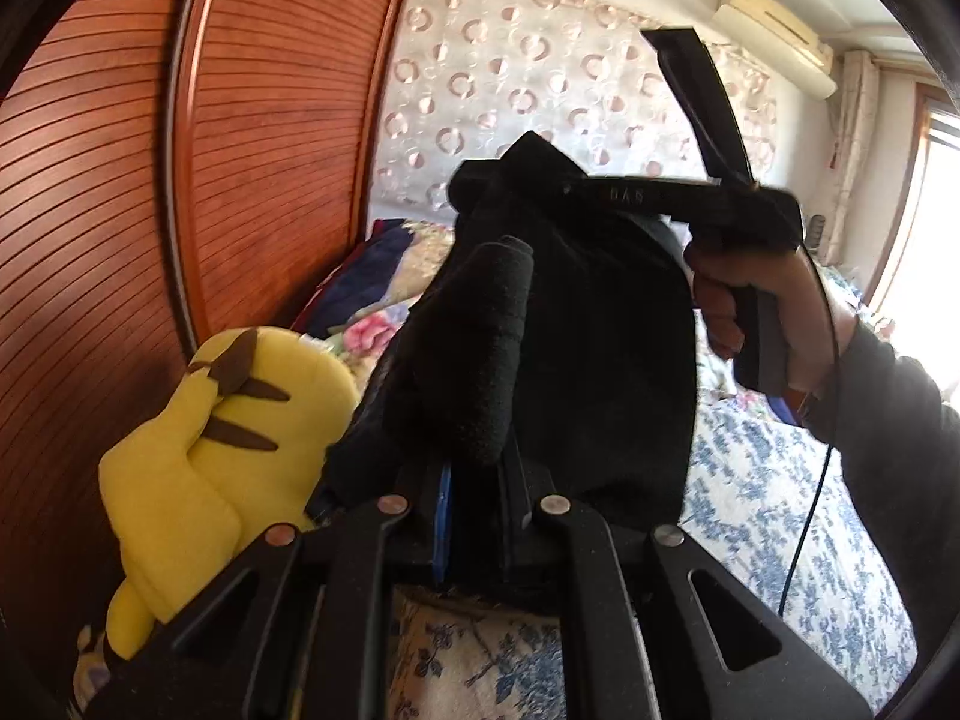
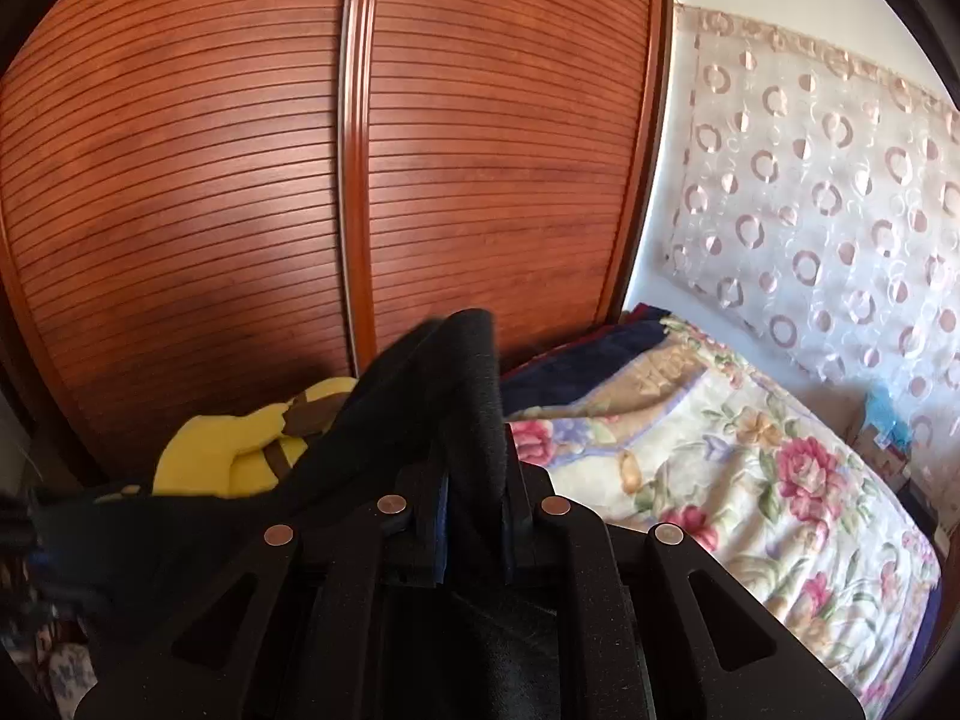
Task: Fold small clothes
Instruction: 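Lift the shirt bundle with both tools and carry it toward the clothes stack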
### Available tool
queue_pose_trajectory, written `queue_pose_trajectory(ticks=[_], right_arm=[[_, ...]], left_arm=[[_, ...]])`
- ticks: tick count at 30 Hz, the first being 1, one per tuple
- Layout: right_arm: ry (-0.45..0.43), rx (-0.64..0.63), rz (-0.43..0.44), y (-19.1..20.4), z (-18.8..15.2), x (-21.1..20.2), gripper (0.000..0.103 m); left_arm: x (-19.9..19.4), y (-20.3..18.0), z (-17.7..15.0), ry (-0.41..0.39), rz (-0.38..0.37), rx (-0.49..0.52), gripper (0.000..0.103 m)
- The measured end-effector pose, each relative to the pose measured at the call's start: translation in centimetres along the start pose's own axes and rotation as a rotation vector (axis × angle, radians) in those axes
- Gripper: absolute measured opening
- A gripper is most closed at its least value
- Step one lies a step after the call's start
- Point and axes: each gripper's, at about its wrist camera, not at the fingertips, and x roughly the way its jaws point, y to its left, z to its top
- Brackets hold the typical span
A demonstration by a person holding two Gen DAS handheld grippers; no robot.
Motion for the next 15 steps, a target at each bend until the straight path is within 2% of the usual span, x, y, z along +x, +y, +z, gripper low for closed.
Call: queue_pose_trajectory(ticks=[3, 5, 6, 9, 10, 11, 13, 15], right_arm=[[-0.001, 0.007, -0.037, 0.2, 0.4, 0.2, 0.022], [-0.042, 0.027, -0.083, -0.3, 0.2, -1.4, 0.042], [-0.064, 0.035, -0.098, -0.4, 0.1, -2.2, 0.047], [-0.121, 0.054, -0.090, -0.5, -1.0, -4.7, 0.049], [-0.120, 0.057, -0.083, -0.3, -1.4, -5.1, 0.050], [-0.108, 0.063, -0.054, -0.1, -2.1, -5.3, 0.049], [-0.066, 0.075, 0.009, 0.6, -3.7, -4.9, 0.049], [-0.038, 0.078, 0.018, 1.0, -4.9, -4.1, 0.049]], left_arm=[[-0.2, 0.2, -0.1, 0.001, 0.001, -0.012, 0.009], [-0.6, 0.1, 0.0, -0.013, 0.002, -0.012, 0.013], [-0.9, -0.1, 0.2, -0.016, 0.005, -0.010, 0.013], [-1.5, -0.2, 0.6, -0.032, 0.023, 0.013, 0.018], [-1.8, -0.3, 0.7, -0.043, 0.034, 0.026, 0.024], [-2.3, -0.4, 0.8, -0.057, 0.041, 0.037, 0.035], [-2.9, -0.6, 1.1, -0.072, 0.035, 0.059, 0.047], [-3.4, -0.8, 1.3, -0.080, 0.030, 0.080, 0.059]])
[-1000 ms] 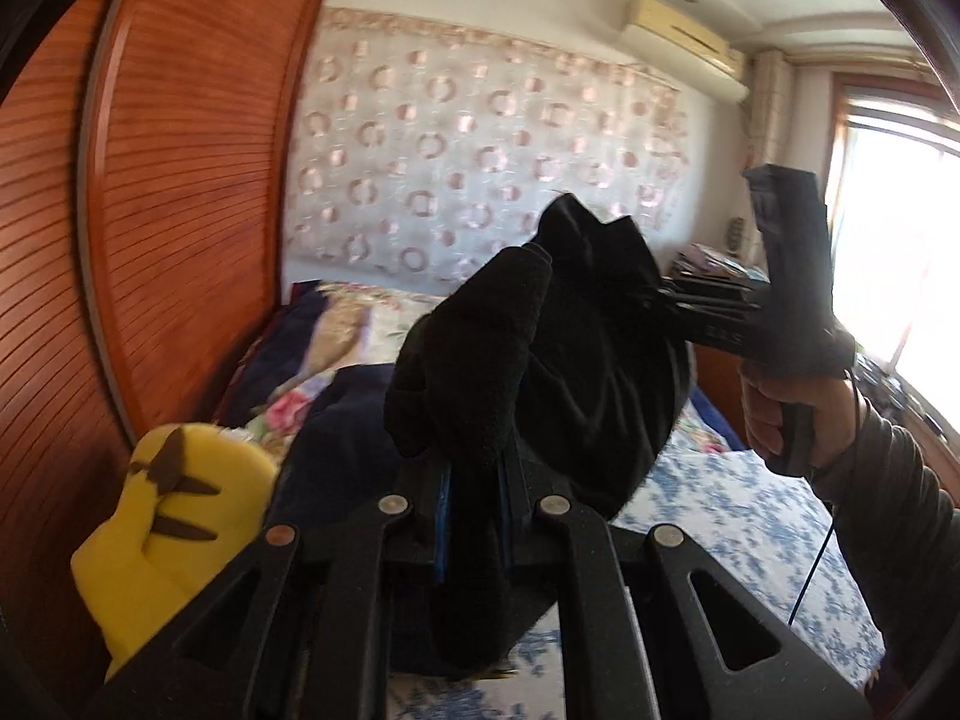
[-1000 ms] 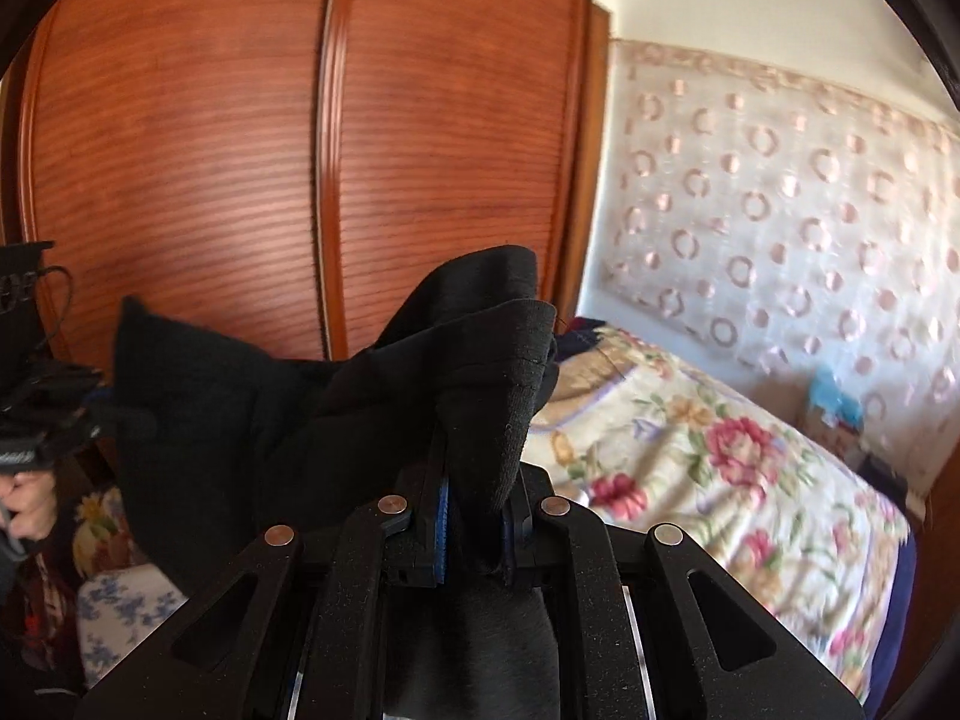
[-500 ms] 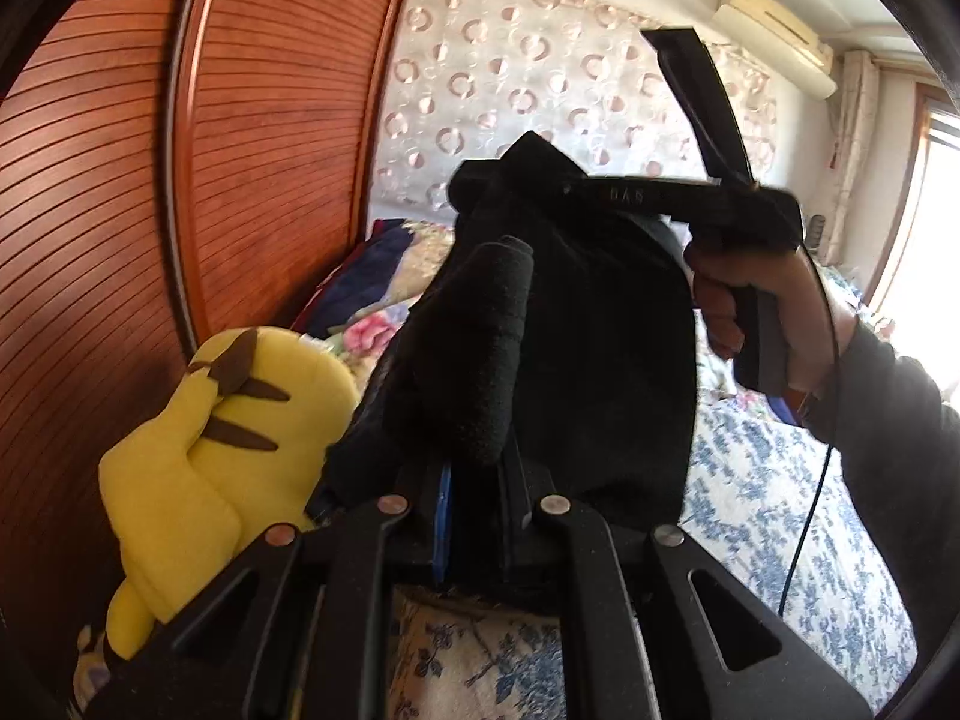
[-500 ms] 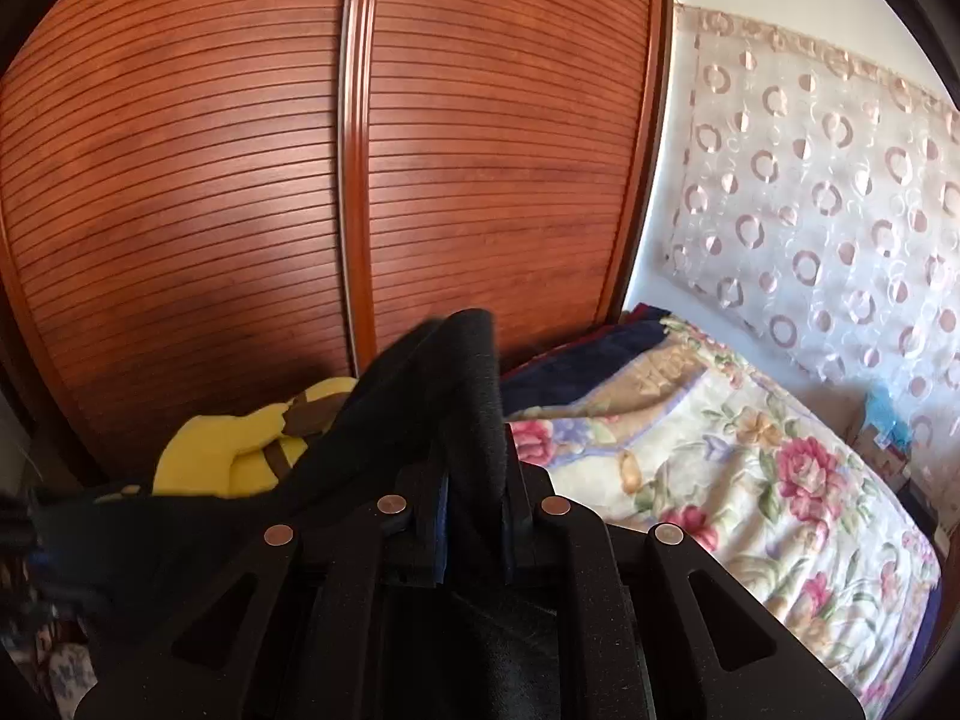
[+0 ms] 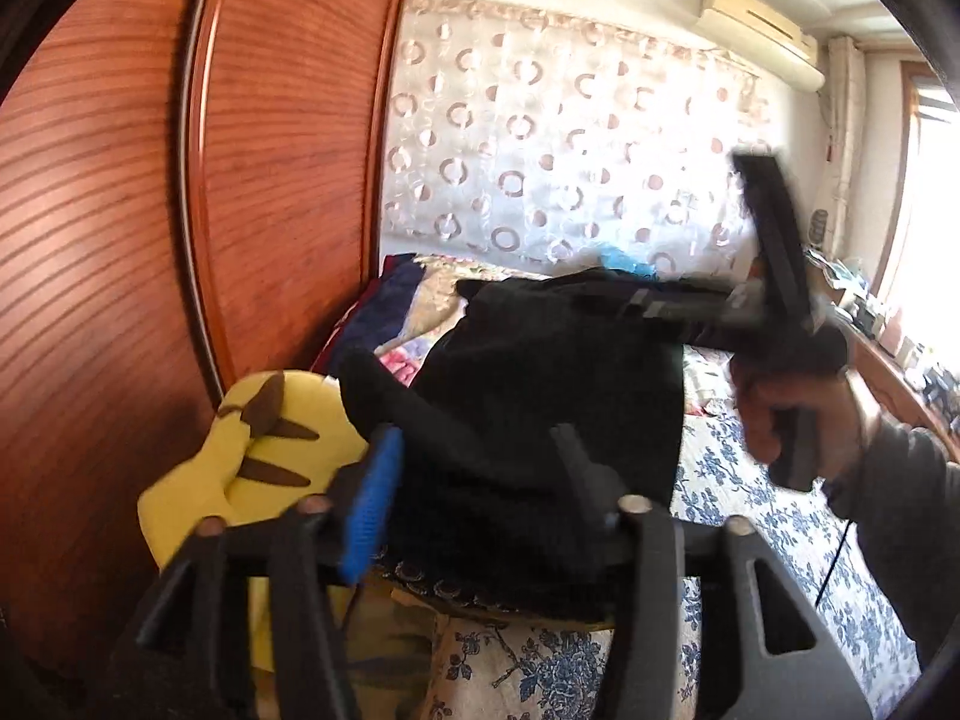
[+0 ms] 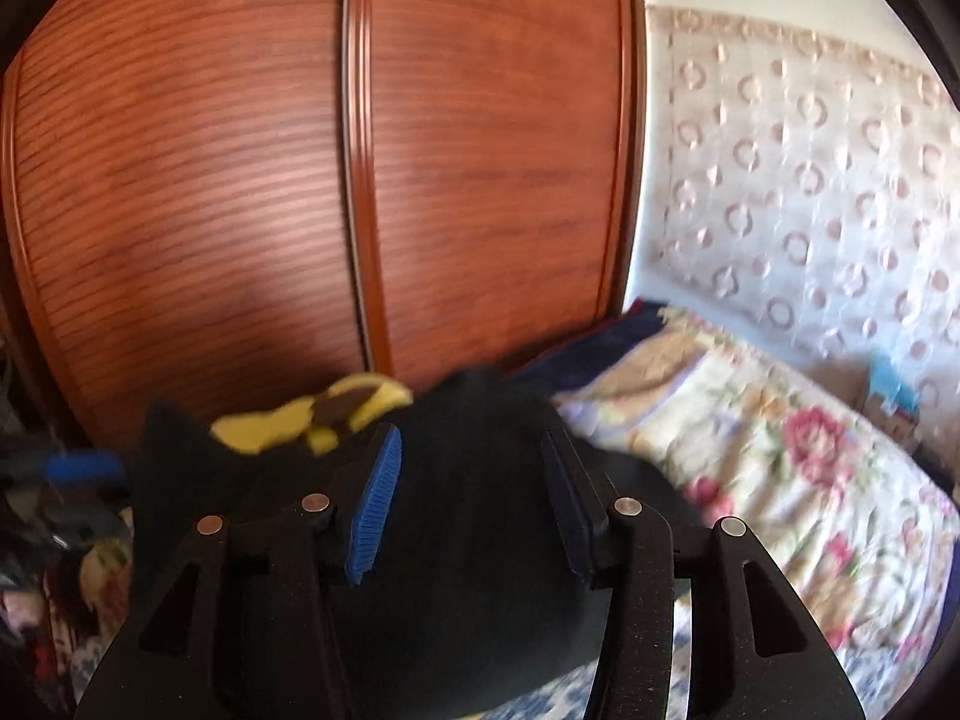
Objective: Fold small clothes
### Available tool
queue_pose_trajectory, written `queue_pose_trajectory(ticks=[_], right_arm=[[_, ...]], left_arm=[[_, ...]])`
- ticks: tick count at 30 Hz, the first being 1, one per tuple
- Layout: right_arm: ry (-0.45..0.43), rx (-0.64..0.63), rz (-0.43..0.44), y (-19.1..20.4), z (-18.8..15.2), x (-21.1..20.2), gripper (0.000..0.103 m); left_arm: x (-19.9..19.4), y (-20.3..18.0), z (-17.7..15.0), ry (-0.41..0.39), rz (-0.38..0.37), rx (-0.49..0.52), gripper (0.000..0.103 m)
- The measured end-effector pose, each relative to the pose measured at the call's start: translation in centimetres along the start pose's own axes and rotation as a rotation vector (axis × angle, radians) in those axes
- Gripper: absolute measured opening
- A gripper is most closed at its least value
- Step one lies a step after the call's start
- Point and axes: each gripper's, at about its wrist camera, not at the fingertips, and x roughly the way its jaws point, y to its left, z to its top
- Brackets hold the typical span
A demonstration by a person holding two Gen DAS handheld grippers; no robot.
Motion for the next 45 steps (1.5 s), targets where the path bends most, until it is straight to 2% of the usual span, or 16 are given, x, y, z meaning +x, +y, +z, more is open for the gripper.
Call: queue_pose_trajectory(ticks=[3, 5, 8, 13, 20, 25, 28, 31, 36, 42, 45], right_arm=[[0.030, 0.010, -0.009, 0.3, -1.4, 1.7, 0.050], [0.044, 0.033, -0.014, 0.0, -2.3, 2.8, 0.051], [0.045, 0.046, -0.024, -0.2, -3.6, 4.2, 0.051], [0.020, 0.070, -0.051, 0.3, -4.0, 2.6, 0.051], [-0.033, 0.102, -0.105, 1.5, -5.2, -3.8, 0.052], [-0.081, 0.125, -0.158, 2.8, -7.6, -10.5, 0.053], [-0.091, 0.143, -0.190, 3.2, -9.1, -14.1, 0.056], [-0.105, 0.165, -0.226, 3.6, -10.5, -17.4, 0.064], [-0.116, 0.193, -0.291, 4.2, -12.0, -22.0, 0.073], [-0.155, 0.265, -0.401, 4.8, -14.3, -27.2, 0.082], [-0.163, 0.297, -0.455, 5.1, -15.8, -29.4, 0.083]], left_arm=[[-0.6, -0.4, 0.3, -0.014, 0.010, 0.024, 0.063], [-1.0, -0.6, 0.5, -0.027, 0.018, 0.033, 0.071], [-1.5, -0.9, 0.8, -0.039, 0.025, 0.041, 0.074], [-2.5, -2.0, 1.0, -0.051, 0.030, 0.078, 0.075], [-4.2, -4.3, 0.7, -0.056, 0.001, 0.129, 0.075], [-5.8, -6.9, 0.3, -0.069, -0.039, 0.165, 0.075], [-6.6, -8.4, 0.0, -0.069, -0.056, 0.177, 0.075], [-7.2, -10.0, -0.5, -0.075, -0.073, 0.188, 0.075], [-8.1, -12.4, -1.4, -0.071, -0.067, 0.193, 0.076], [-8.8, -14.7, -2.6, -0.056, -0.164, 0.199, 0.076], [-8.9, -15.8, -3.3, -0.041, -0.185, 0.209, 0.076]])
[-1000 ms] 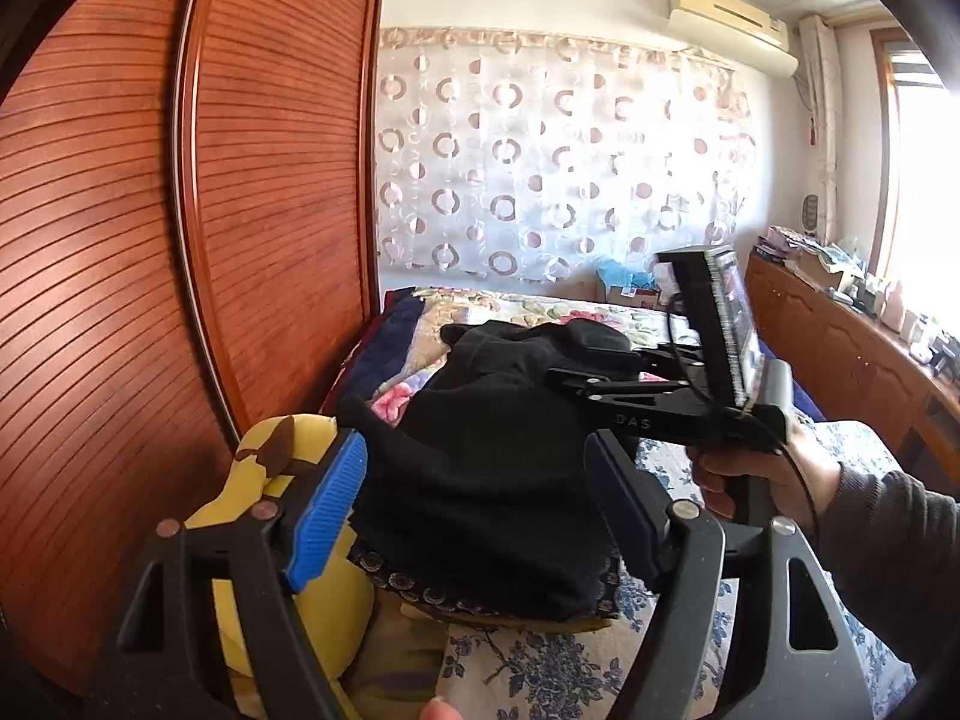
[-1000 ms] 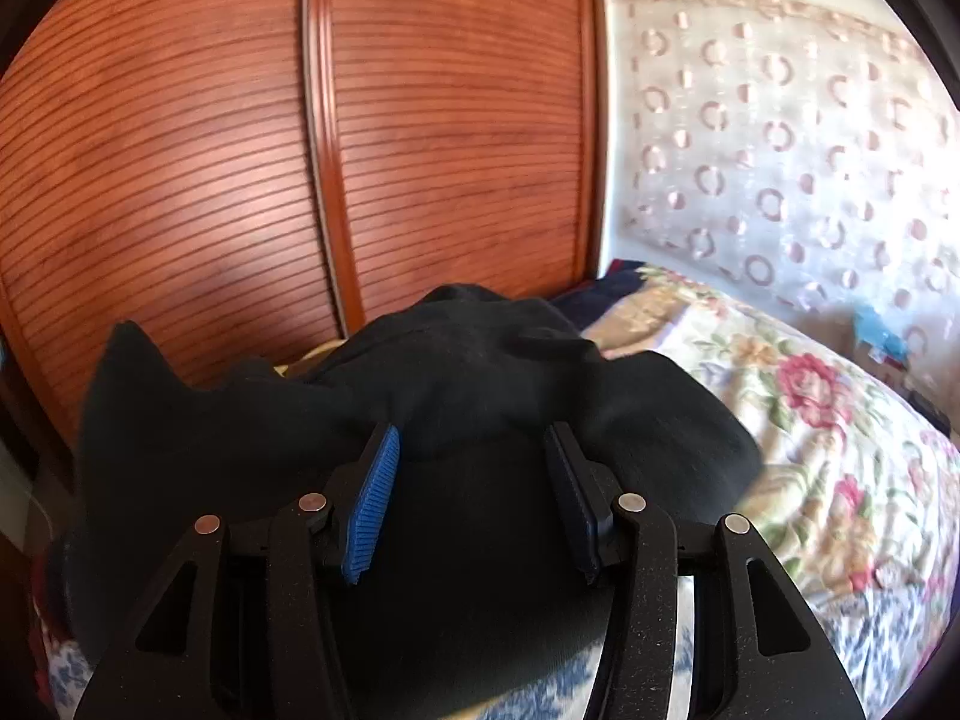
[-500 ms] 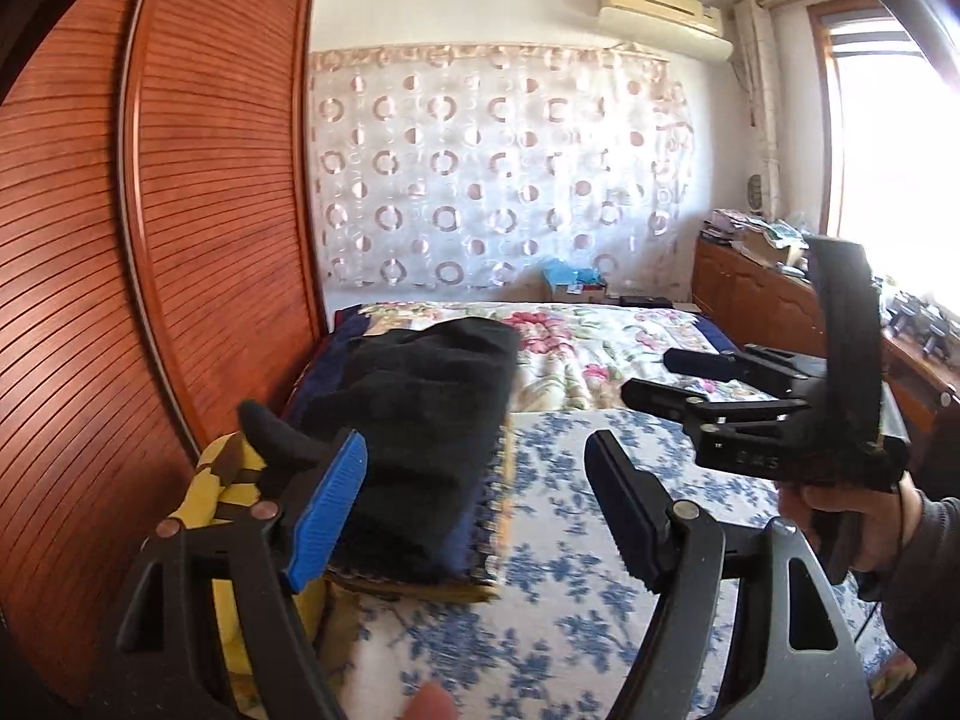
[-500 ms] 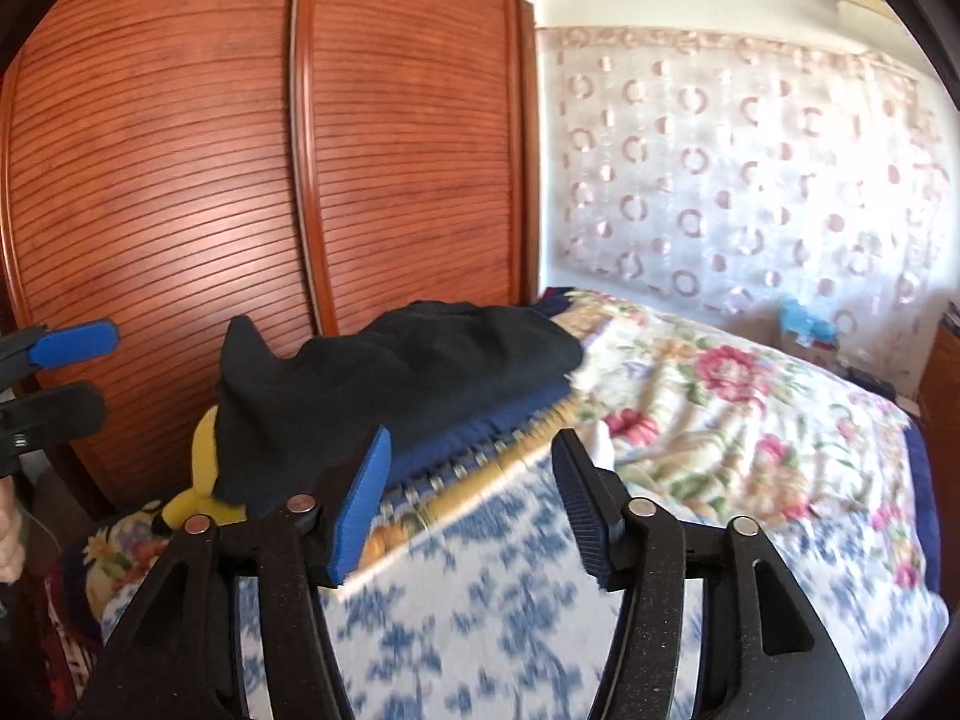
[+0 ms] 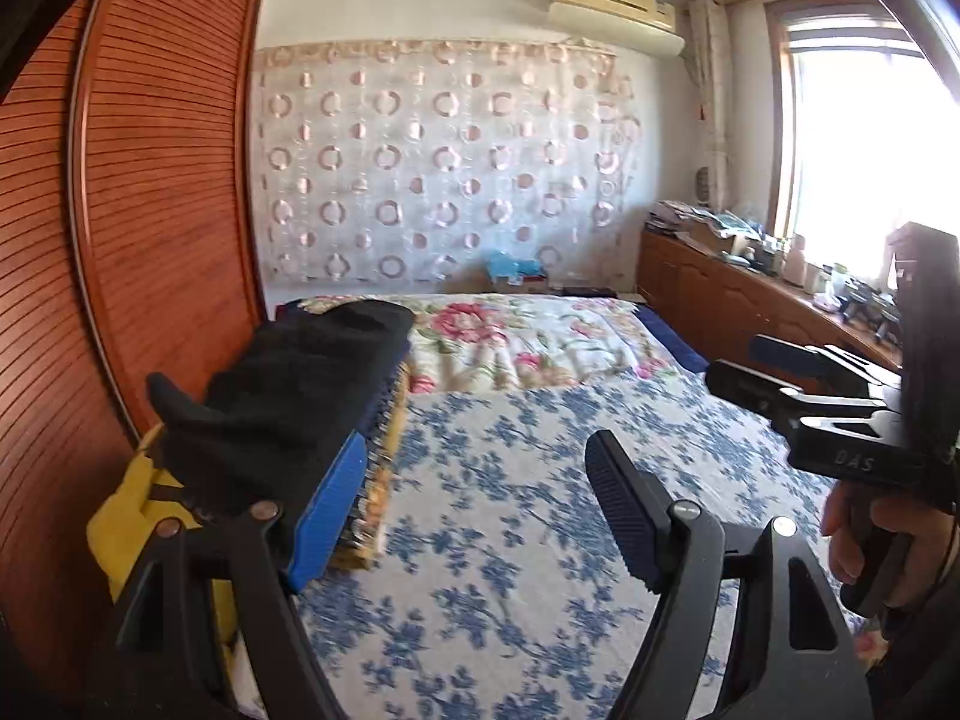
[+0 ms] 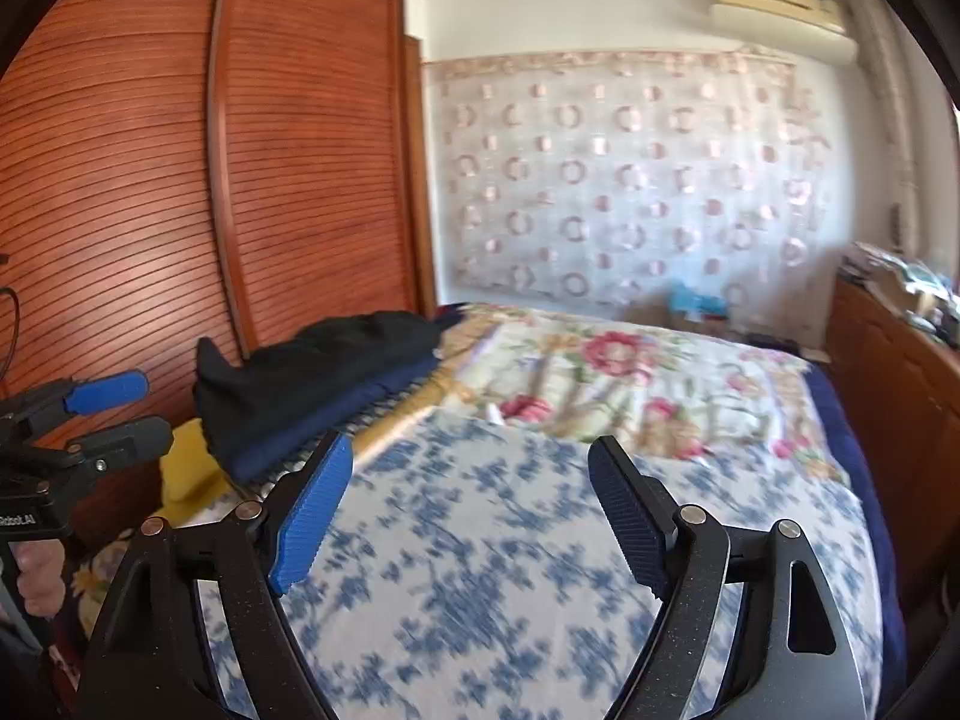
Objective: Fold small clothes
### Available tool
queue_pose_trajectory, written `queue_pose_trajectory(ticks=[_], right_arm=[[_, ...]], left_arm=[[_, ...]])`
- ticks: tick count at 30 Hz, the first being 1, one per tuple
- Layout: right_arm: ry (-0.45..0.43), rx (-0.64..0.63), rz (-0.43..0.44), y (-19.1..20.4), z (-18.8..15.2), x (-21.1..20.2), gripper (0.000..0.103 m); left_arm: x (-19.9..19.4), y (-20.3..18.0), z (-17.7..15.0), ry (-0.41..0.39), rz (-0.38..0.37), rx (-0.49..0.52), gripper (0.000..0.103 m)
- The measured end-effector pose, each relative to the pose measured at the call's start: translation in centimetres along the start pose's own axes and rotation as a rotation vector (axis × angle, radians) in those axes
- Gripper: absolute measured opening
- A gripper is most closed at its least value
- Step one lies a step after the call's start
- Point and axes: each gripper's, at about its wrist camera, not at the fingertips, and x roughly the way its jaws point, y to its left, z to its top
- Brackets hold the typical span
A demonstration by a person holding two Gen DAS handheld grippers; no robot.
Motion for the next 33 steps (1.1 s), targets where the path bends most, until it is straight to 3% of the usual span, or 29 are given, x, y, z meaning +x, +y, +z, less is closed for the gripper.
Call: queue_pose_trajectory(ticks=[8, 17, 28, 33], right_arm=[[-0.014, 0.073, -0.127, -2.6, -2.8, -5.5, 0.084], [-0.050, 0.118, -0.192, -4.2, -2.9, -10.6, 0.084], [-0.139, 0.108, -0.267, -4.1, -1.4, -15.9, 0.084], [-0.154, 0.117, -0.270, -4.4, -1.3, -16.4, 0.084]], left_arm=[[-0.6, -3.1, 0.0, 0.011, -0.049, 0.007, 0.076], [-2.6, -5.8, 1.6, -0.036, -0.066, 0.039, 0.076], [-5.7, -5.9, 3.7, -0.116, -0.060, 0.030, 0.076], [-6.0, -5.4, 3.6, -0.124, -0.041, 0.034, 0.076]])
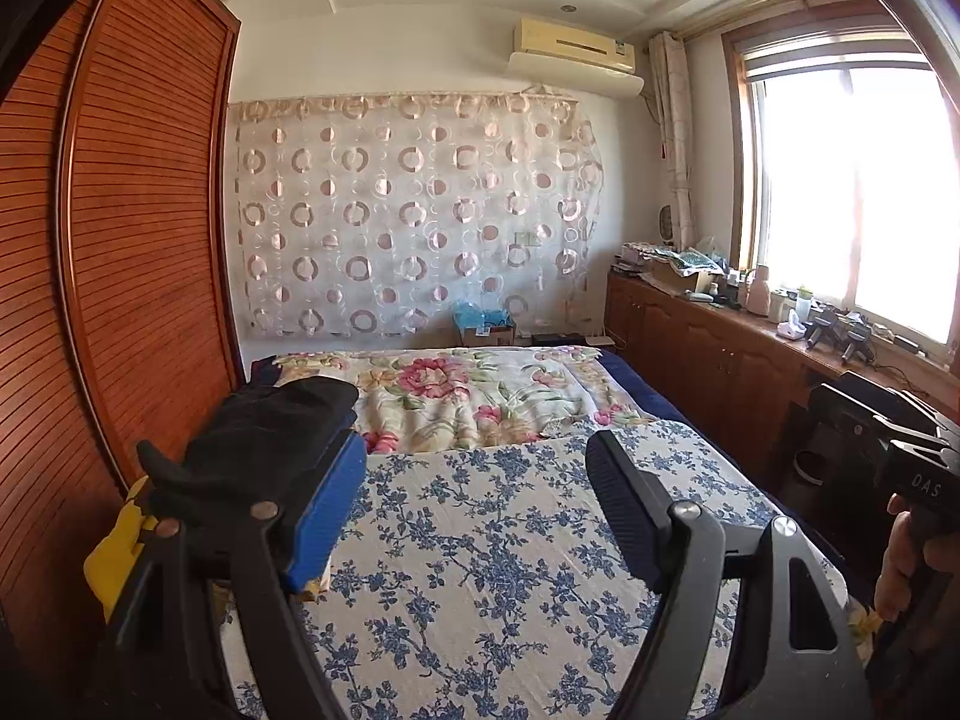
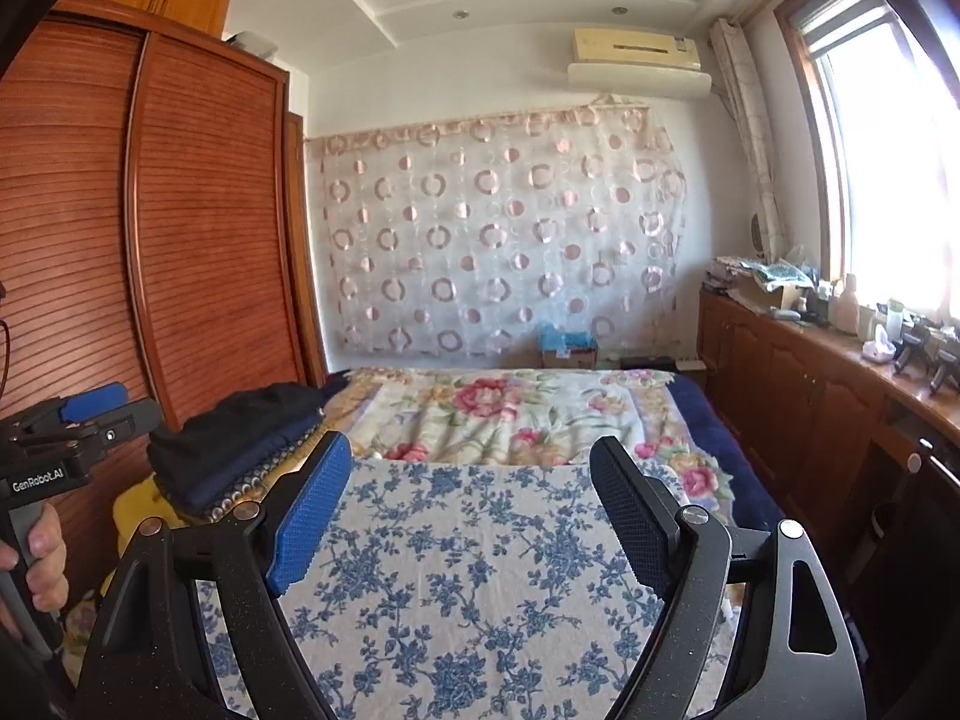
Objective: Fold small clothes
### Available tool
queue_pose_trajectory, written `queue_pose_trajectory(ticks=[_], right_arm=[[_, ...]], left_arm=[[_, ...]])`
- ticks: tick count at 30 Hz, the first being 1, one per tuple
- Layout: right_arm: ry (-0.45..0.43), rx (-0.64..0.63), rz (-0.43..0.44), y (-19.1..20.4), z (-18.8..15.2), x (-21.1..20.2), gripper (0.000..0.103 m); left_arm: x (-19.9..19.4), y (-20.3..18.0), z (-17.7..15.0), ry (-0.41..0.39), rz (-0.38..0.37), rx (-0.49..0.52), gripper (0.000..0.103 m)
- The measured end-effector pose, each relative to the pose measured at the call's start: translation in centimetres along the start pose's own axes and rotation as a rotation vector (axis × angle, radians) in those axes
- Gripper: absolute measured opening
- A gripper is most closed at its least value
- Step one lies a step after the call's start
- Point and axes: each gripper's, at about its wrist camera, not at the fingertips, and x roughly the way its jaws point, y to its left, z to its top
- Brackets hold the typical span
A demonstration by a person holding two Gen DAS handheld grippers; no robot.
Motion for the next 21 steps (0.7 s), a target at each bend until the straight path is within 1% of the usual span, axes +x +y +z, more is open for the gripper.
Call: queue_pose_trajectory(ticks=[21], right_arm=[[0.010, 0.005, 0.000, 0.18, -0.45, 0.37, 0.084]], left_arm=[[0.43, 0.25, -0.46, 0.011, 0.009, -0.002, 0.076]])
